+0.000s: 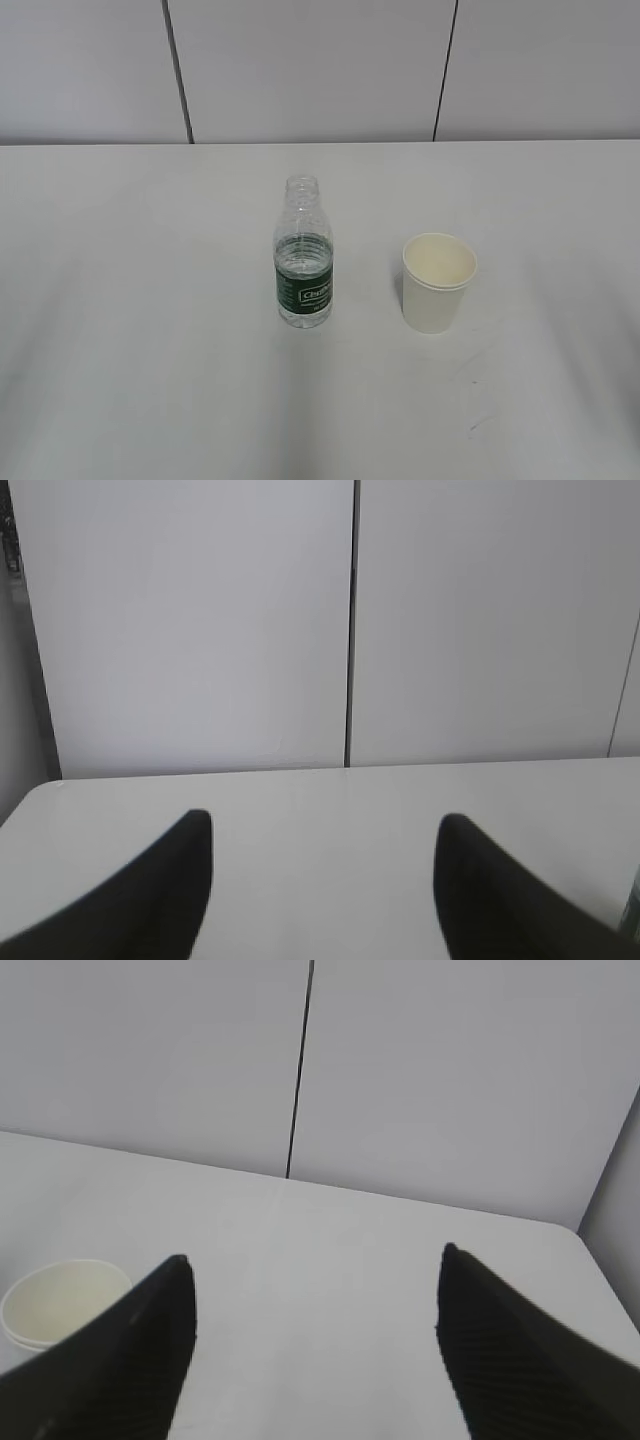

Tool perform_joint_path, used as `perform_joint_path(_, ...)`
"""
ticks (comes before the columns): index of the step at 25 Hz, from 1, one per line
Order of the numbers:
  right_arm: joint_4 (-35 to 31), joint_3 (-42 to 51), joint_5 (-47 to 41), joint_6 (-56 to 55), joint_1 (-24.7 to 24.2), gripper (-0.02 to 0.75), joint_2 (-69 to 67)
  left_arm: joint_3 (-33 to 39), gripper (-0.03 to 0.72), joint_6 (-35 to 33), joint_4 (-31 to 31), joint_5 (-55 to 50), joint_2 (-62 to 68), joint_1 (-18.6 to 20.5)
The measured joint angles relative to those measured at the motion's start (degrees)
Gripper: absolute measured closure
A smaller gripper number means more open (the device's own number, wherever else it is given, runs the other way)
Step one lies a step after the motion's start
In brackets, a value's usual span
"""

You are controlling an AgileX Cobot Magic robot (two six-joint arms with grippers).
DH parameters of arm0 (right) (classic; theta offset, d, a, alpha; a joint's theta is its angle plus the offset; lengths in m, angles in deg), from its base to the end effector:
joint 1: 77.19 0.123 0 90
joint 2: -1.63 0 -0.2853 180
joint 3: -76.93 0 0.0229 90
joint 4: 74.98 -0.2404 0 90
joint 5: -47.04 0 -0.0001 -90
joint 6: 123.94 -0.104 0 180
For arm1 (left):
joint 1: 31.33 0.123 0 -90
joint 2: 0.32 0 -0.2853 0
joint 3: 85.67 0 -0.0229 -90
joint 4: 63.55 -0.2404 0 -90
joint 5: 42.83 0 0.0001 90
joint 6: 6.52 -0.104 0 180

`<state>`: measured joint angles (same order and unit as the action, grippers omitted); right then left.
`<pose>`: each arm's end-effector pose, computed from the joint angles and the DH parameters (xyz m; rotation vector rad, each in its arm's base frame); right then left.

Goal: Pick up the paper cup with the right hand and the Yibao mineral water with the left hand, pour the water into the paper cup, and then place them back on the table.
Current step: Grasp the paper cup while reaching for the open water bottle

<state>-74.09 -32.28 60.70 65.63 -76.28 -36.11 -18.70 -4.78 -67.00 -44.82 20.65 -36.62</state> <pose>0.1132 0.0022 0.2340 -0.1666 1.6489 -0.1233 0.0767 -0.0069 0.2567 0.0942 1.5669 -0.0475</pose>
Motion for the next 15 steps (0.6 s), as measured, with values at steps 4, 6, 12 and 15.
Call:
perform_joint_path(4, 0.3, 0.0, 4.7, 0.0, 0.0, 0.153, -5.4, 0.0, 0.252, 0.0, 0.0, 5.9, 8.2, 0.0)
perform_joint_path(6, 0.4, 0.0, 6.6, 0.1, 0.0, 0.153, -7.3, 0.0, 0.258, 0.0, 0.0, 9.2, 12.7, 0.0)
perform_joint_path(12, 0.5, 0.0, 11.4, 0.1, 0.0, 0.153, -13.5, 0.0, 0.260, 0.0, 0.0, 18.8, 28.3, 0.0)
perform_joint_path(15, 0.6, 0.0, 14.9, 0.1, 0.0, 0.153, -18.2, 0.0, 0.269, 0.6, 0.0, 25.4, 35.5, 0.0)
